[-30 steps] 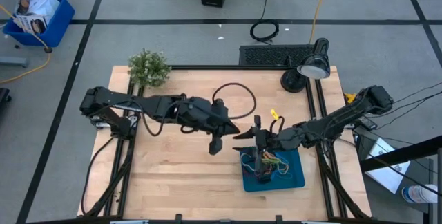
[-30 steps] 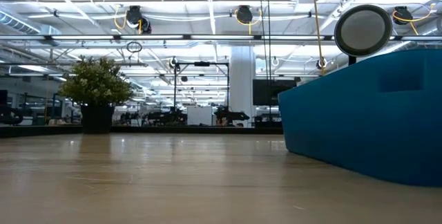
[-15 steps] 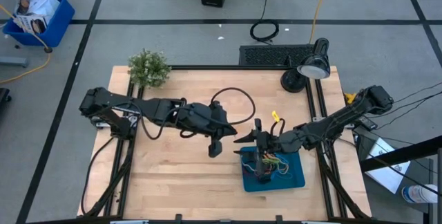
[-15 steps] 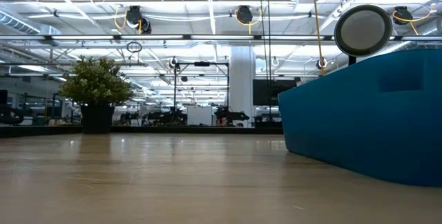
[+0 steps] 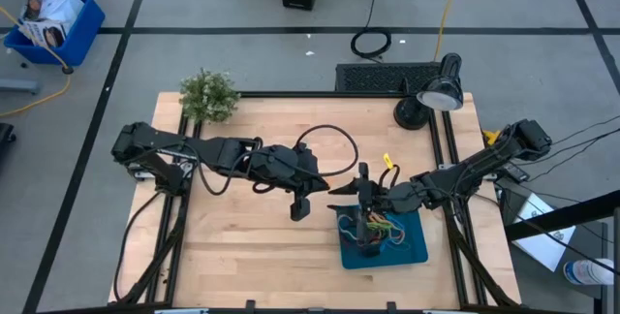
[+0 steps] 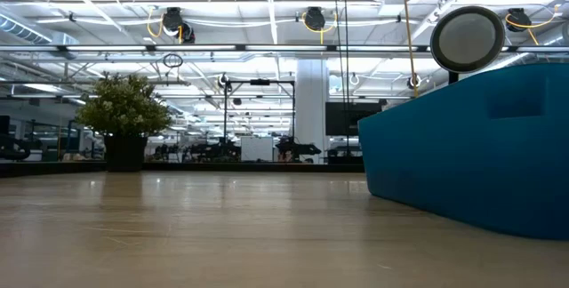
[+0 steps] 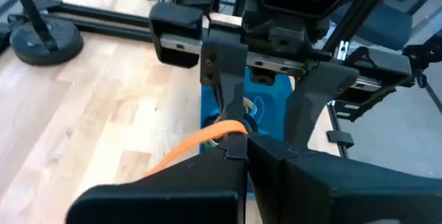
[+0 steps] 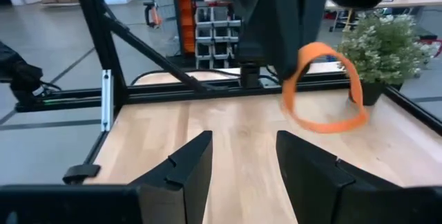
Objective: Pick and place rubber bands into bin
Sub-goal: Put the orange rubber band into the blue bin
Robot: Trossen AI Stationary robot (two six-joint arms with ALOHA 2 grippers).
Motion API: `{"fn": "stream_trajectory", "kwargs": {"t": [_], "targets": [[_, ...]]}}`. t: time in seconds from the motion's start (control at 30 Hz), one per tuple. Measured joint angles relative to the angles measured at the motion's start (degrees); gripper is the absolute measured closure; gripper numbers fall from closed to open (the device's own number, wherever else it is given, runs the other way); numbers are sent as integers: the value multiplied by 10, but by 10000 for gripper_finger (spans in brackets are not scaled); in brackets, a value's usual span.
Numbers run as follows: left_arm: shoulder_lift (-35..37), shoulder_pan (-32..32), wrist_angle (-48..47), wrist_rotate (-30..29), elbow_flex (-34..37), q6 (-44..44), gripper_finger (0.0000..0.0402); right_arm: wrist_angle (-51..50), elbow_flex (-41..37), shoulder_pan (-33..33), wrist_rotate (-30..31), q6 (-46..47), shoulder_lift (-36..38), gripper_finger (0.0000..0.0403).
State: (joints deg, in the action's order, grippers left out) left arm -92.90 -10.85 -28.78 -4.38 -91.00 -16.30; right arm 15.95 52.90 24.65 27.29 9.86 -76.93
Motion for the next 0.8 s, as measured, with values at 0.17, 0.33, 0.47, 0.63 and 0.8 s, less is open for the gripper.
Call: {"fn": "stream_trajectory", "kwargs": {"t": [0.17, 0.33, 0.47, 0.63, 0.8], "targets": [[0, 0, -2, 0, 0, -8, 398, 0, 0, -7, 0, -1, 0, 248], [0, -2, -1, 0, 0, -7, 393, 4, 0, -17, 0, -1, 0, 248], [0, -2, 9, 0, 0, -5, 398, 33, 0, -18, -2, -10, 0, 248], [0, 0, 19, 0, 0, 1, 395, 60, 0, -18, -3, -22, 0, 248], [0, 0, 20, -1, 0, 7, 393, 59, 0, -18, -3, -18, 0, 251]]}}
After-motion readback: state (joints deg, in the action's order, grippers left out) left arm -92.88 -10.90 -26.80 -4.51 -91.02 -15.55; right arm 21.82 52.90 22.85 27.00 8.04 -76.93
